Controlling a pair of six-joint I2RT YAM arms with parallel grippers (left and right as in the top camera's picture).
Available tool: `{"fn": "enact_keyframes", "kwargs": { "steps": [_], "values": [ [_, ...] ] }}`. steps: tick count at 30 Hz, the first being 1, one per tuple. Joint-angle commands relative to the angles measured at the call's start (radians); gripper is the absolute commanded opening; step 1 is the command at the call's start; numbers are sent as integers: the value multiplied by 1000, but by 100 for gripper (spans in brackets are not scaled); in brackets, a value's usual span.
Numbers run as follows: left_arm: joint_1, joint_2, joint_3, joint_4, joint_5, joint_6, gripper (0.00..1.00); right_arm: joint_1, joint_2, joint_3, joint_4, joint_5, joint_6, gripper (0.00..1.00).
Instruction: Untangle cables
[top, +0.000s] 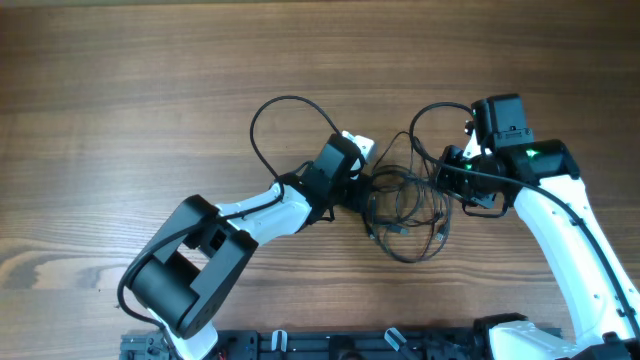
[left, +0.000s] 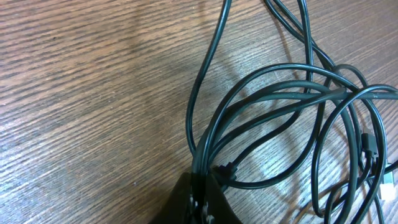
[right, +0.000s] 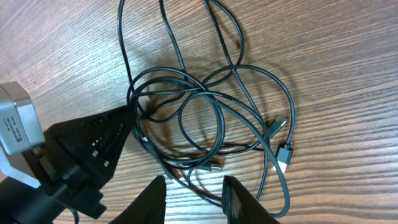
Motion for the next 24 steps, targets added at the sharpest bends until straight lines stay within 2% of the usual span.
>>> {"fn": "enact_keyframes", "kwargs": {
  "steps": [1,6,11,19,24],
  "values": [
    [47,-98,2,-26,-10,4,4,-2,-10,19,3,-10,-48,33],
    [103,-237,2,-48,50,-80,4,-1,-9,19,4,-29,-107,33],
    [166,-360,2,-62,267,-155,4,3,3,19,14,-101,-177,33],
    [198,-394,2,-50,540,-158,4,56,43,19,111,-144,-206,33],
    [198,-394,2,-32,635,-158,4,84,87,19,203,-135,-202,38]
  ]
}}
